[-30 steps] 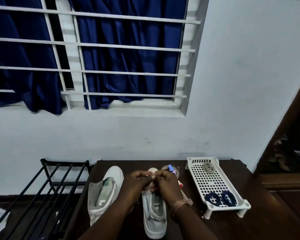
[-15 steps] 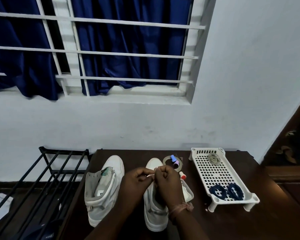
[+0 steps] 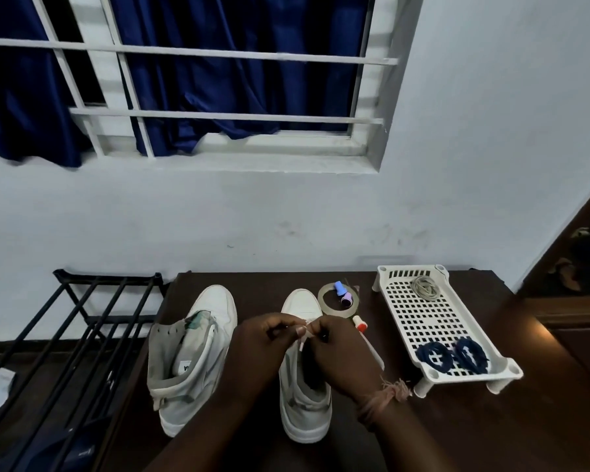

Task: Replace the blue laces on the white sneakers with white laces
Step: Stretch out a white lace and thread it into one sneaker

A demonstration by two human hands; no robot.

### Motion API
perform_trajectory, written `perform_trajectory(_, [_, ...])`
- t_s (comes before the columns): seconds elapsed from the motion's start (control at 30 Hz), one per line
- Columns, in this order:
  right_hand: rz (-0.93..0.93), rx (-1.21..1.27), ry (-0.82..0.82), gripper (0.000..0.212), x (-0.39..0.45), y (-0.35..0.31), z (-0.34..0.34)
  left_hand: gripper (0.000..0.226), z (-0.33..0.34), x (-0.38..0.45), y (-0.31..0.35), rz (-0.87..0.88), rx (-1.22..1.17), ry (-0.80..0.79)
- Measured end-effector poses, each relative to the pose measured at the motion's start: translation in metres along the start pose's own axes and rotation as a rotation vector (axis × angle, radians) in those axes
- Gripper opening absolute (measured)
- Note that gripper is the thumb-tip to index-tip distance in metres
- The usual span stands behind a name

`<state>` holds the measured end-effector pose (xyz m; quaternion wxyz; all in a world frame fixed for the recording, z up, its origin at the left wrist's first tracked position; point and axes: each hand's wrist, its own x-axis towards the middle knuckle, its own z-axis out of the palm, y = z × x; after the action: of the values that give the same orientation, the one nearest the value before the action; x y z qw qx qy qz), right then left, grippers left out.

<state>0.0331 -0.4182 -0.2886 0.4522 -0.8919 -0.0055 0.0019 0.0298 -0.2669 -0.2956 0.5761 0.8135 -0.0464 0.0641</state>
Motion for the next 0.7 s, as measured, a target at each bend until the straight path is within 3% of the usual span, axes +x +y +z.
perform_trajectory(0.17, [-0.086,-0.177,0.012,0.012,0.001,0.005,0.000,0.014,0.007,0.006,0.003,-0.104,-0.057,-0.015])
perform_trajectory(0.4, [-0.182,-0.114,0.060,0.003,-0.003,0.012,-0.003,0.017,-0.002,0.014,0.001,-0.303,-0.196,-0.147])
perform_trajectory(0.5, [-0.244,-0.081,0.158,0.013,0.000,0.010,-0.008,0.016,-0.003,0.017,-0.002,-0.351,-0.246,-0.197])
perform_trajectory(0.6, [-0.145,0.251,0.181,0.011,0.007,0.006,-0.010,0.012,-0.002,0.018,-0.002,-0.380,-0.311,-0.169])
perform_trajectory(0.7, [0.144,0.971,0.131,0.010,0.017,-0.002,-0.020,0.013,-0.009,0.020,-0.003,-0.424,-0.424,-0.098])
